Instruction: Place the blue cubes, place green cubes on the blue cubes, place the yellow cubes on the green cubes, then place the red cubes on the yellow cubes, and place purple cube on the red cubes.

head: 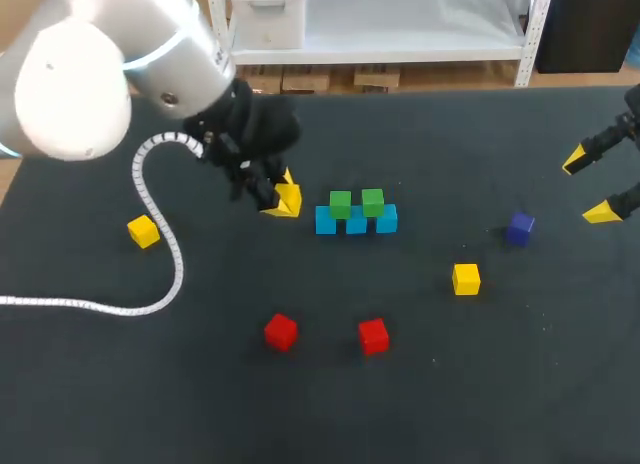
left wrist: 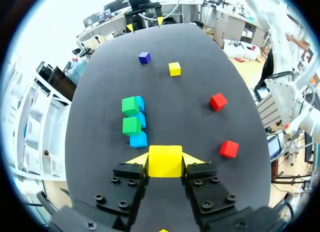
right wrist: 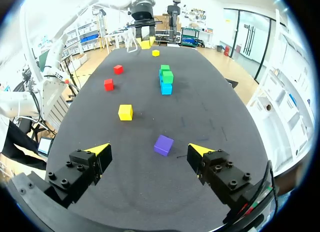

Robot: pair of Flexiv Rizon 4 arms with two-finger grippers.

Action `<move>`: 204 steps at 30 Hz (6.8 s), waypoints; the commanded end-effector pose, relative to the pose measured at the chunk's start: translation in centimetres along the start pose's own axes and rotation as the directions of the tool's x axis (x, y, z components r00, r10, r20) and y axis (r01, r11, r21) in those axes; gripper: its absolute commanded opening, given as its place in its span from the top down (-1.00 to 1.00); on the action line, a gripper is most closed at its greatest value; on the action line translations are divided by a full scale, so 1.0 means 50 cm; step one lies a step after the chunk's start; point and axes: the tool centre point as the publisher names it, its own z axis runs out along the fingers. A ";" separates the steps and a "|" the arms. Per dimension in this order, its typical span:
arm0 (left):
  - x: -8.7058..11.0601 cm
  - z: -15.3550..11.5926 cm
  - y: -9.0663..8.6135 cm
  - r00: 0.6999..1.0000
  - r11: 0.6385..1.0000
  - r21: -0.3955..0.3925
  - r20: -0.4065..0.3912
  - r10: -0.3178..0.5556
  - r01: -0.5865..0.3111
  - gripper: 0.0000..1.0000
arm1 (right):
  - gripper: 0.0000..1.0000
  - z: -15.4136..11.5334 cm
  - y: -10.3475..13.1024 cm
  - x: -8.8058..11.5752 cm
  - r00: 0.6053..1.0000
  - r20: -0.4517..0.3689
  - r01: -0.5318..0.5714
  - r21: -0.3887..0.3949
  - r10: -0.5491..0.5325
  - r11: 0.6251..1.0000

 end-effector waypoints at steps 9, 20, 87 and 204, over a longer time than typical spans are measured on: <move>-0.053 0.024 0.060 0.999 0.992 0.124 -0.049 -0.016 0.022 1.00 | -1.00 0.000 -0.002 0.001 1.000 0.003 0.001 -0.001 -0.001 1.000; -0.073 0.059 0.104 0.999 0.992 0.124 -0.030 -0.024 0.028 1.00 | -1.00 0.000 -0.002 0.001 1.000 0.003 0.001 -0.001 -0.001 1.000; -0.105 0.163 0.146 0.991 0.985 0.113 0.008 -0.131 0.129 1.00 | -1.00 0.000 -0.002 0.001 1.000 0.003 0.001 -0.001 -0.001 1.000; -0.091 0.159 0.138 0.992 0.984 0.129 0.022 -0.125 0.121 0.05 | -1.00 0.000 -0.002 0.001 1.000 0.003 0.001 -0.001 -0.001 1.000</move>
